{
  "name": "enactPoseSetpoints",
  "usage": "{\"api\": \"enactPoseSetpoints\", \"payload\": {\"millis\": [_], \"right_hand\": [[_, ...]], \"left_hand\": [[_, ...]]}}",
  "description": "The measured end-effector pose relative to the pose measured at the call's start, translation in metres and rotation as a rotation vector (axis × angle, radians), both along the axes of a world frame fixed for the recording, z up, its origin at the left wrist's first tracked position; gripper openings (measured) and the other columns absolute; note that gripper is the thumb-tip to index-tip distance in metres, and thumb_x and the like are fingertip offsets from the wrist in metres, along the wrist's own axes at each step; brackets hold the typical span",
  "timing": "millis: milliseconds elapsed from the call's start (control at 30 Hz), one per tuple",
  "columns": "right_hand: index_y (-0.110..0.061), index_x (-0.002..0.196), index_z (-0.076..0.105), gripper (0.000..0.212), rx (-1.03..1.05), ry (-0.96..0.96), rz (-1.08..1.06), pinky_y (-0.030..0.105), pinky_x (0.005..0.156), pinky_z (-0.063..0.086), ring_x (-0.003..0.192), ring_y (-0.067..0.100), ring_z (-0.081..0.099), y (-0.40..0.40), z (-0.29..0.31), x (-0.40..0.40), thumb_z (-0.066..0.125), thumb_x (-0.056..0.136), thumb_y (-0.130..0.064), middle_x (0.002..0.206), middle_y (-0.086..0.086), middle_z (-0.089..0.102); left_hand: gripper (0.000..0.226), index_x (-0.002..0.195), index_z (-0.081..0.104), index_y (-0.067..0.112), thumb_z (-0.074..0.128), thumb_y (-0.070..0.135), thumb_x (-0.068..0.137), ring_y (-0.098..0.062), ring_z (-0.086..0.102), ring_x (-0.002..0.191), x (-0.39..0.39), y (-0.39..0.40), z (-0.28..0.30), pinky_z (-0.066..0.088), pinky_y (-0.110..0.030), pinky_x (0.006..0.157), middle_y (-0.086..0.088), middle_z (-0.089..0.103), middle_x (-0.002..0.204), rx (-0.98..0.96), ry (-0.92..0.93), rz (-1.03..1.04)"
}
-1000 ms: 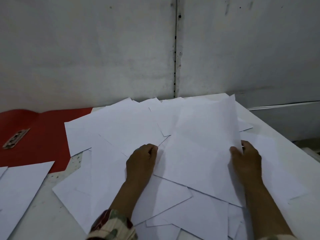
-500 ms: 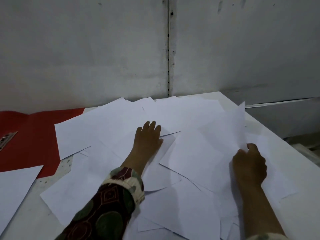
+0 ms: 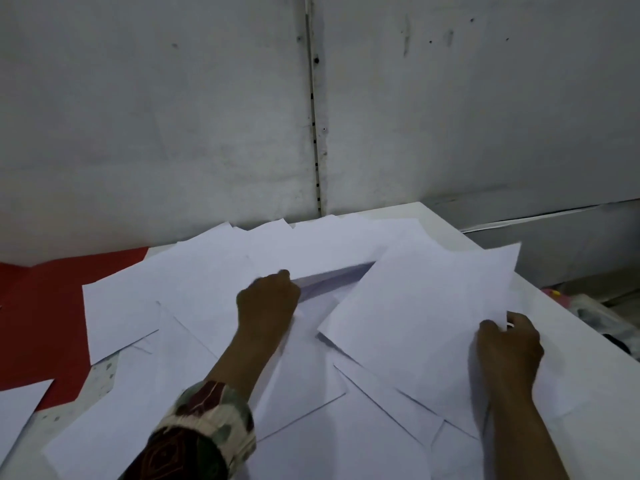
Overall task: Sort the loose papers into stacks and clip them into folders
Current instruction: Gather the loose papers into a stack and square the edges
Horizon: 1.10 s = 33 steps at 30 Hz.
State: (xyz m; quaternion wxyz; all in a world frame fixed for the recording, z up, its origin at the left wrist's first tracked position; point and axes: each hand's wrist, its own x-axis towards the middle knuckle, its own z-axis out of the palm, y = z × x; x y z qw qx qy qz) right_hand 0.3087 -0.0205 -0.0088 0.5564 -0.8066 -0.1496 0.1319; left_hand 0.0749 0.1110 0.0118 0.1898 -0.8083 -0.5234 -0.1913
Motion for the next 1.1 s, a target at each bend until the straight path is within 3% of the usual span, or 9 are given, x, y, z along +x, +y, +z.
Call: {"api": "enactPoseSetpoints", "payload": {"millis": [200, 367, 500, 567, 633, 733, 900, 1000, 1100], "right_hand": [[0.001, 0.129, 0.048, 0.039, 0.044, 0.031, 0.042, 0.033, 0.084, 0.042, 0.109, 0.037, 0.055, 0.001, 0.000, -0.006, 0.043, 0.090, -0.001, 0.124, 0.022, 0.056], [0.000, 0.122, 0.055, 0.034, 0.032, 0.078, 0.235, 0.034, 0.090, 0.043, 0.110, 0.035, 0.056, 0.013, -0.003, -0.025, 0.046, 0.091, -0.010, 0.122, 0.018, 0.060], [-0.002, 0.091, 0.057, 0.016, 0.122, 0.132, 0.287, 0.028, 0.066, 0.041, 0.085, 0.030, 0.057, 0.009, 0.000, -0.032, 0.045, 0.094, -0.012, 0.086, 0.012, 0.062], [0.000, 0.087, 0.053, 0.031, 0.150, 0.153, 0.313, 0.029, 0.061, 0.039, 0.082, 0.028, 0.052, 0.007, 0.004, -0.037, 0.039, 0.099, -0.024, 0.074, 0.012, 0.053], [0.004, 0.105, 0.056, 0.051, 0.127, 0.189, 0.352, 0.035, 0.074, 0.042, 0.092, 0.032, 0.053, 0.007, 0.009, -0.041, 0.031, 0.099, -0.040, 0.092, 0.023, 0.056], [-0.008, 0.129, 0.049, 0.058, 0.114, 0.222, 0.422, 0.027, 0.086, 0.036, 0.101, 0.019, 0.049, 0.007, 0.011, -0.041, 0.034, 0.094, -0.051, 0.116, 0.005, 0.056], [-0.012, 0.129, 0.049, 0.049, 0.125, 0.212, 0.513, 0.028, 0.084, 0.041, 0.099, 0.018, 0.052, 0.002, 0.008, -0.039, 0.064, 0.086, -0.030, 0.114, 0.001, 0.057], [-0.006, 0.126, 0.049, 0.042, 0.083, 0.171, 0.484, 0.029, 0.081, 0.040, 0.095, 0.019, 0.051, 0.004, 0.006, -0.038, 0.062, 0.086, -0.007, 0.113, 0.007, 0.057], [-0.006, 0.121, 0.051, 0.037, 0.071, 0.107, 0.454, 0.027, 0.079, 0.038, 0.091, 0.020, 0.051, 0.006, 0.005, -0.035, 0.057, 0.085, -0.001, 0.104, 0.004, 0.055]], "left_hand": [[0.027, 0.053, 0.054, 0.008, 0.046, 0.014, 0.078, -0.022, 0.043, 0.034, -0.016, -0.017, 0.005, 0.036, -0.025, 0.038, -0.007, 0.049, 0.041, 0.186, -0.230, -0.147], [0.013, 0.061, 0.056, 0.015, 0.053, 0.012, 0.073, -0.013, 0.051, 0.038, 0.009, -0.045, -0.025, 0.038, -0.024, 0.034, 0.007, 0.050, 0.047, 0.110, -0.165, -0.439], [0.012, 0.085, 0.047, 0.020, 0.038, 0.018, 0.078, -0.013, 0.063, 0.050, 0.023, -0.069, -0.055, 0.049, -0.023, 0.040, 0.004, 0.066, 0.064, -0.036, -0.206, -0.548], [0.012, 0.087, 0.046, 0.021, 0.039, 0.020, 0.078, -0.013, 0.064, 0.052, 0.029, -0.083, -0.062, 0.049, -0.022, 0.040, 0.004, 0.067, 0.065, -0.087, -0.220, -0.598], [0.010, 0.086, 0.044, 0.022, 0.039, 0.021, 0.078, -0.011, 0.060, 0.048, 0.032, -0.095, -0.062, 0.046, -0.020, 0.038, 0.007, 0.064, 0.060, -0.100, -0.225, -0.625], [0.004, 0.082, 0.045, 0.021, 0.042, 0.023, 0.080, -0.012, 0.055, 0.043, 0.037, -0.103, -0.061, 0.043, -0.020, 0.035, 0.006, 0.060, 0.054, -0.066, -0.251, -0.655], [0.017, 0.084, 0.052, 0.020, 0.042, 0.032, 0.090, -0.010, 0.056, 0.043, 0.041, -0.114, -0.060, 0.047, -0.018, 0.040, 0.007, 0.063, 0.059, -0.085, -0.264, -0.743], [0.041, 0.092, 0.058, 0.024, 0.024, 0.047, 0.096, -0.006, 0.064, 0.055, 0.031, -0.111, -0.050, 0.049, -0.017, 0.050, 0.009, 0.071, 0.071, -0.105, -0.327, -0.656], [0.045, 0.088, 0.068, 0.019, 0.029, 0.042, 0.096, -0.018, 0.069, 0.071, 0.010, -0.089, -0.044, 0.050, -0.025, 0.065, 0.004, 0.073, 0.081, -0.142, -0.360, -0.485]]}}
